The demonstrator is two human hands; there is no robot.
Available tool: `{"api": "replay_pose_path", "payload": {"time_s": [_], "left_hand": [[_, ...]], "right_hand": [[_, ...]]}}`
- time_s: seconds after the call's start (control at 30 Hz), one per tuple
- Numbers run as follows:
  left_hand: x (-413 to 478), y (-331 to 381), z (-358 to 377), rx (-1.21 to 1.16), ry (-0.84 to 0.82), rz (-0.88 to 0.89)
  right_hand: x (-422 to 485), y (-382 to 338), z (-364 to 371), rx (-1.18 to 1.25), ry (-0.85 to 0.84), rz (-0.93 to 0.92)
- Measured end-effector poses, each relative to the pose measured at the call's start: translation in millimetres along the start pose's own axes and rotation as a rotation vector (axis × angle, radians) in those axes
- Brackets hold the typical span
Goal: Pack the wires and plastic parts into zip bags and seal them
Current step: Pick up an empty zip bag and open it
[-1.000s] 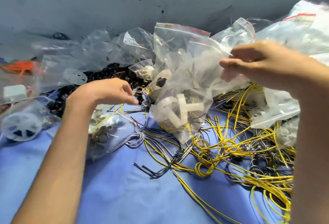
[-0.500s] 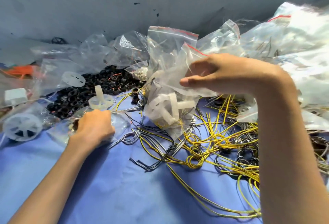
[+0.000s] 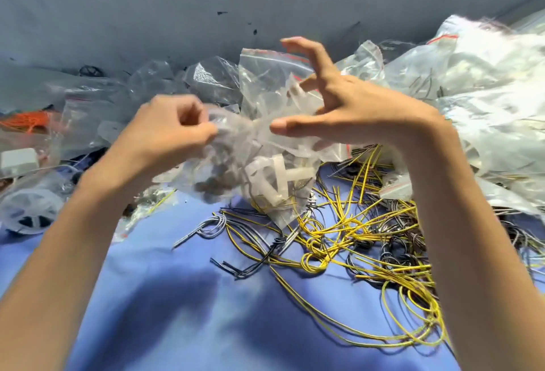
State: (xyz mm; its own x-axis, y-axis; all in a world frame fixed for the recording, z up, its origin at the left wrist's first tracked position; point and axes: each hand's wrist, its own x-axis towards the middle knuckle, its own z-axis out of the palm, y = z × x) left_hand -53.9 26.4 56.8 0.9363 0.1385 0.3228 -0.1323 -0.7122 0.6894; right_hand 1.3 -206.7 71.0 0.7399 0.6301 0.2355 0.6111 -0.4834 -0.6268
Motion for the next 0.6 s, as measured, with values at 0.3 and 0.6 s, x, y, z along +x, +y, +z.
{"api": "replay_pose_path", "payload": {"time_s": [0.3,0.6], "left_hand": [[14,81,44,-0.469,-0.104,0.185],[37,50,72,-0.044,-0.449,0.304]], "right_hand": [[-13,19,20,0.319,0.167,-0.151],[-29,36,29,1.137,0.124,0.101]]}}
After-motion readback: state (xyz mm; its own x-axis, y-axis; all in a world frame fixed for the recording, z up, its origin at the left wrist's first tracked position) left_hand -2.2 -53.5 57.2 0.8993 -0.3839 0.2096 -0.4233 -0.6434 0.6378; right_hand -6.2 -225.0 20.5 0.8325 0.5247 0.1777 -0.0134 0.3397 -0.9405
